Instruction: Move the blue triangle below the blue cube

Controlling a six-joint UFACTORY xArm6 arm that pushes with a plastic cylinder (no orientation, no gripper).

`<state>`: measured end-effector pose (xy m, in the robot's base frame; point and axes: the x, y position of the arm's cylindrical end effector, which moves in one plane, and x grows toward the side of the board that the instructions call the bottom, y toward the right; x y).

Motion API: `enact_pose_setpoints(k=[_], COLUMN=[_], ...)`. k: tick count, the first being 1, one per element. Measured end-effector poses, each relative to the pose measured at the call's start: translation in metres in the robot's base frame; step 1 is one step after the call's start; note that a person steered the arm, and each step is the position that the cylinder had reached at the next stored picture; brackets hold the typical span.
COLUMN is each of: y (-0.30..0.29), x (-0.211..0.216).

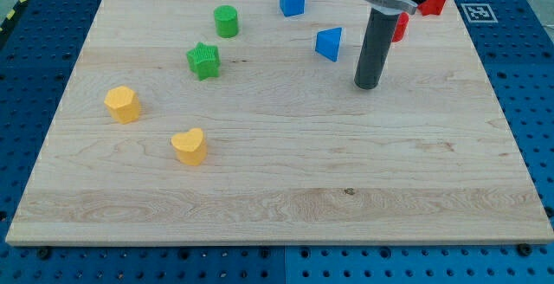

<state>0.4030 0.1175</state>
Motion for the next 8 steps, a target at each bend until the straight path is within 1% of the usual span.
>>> enact_pose_setpoints(k=[1, 3, 4, 6, 8], y=[-0.011, 0.011, -0.006, -0.049, -0.052], x=[-0.004, -0.028, -0.056, -0.060, -0.059])
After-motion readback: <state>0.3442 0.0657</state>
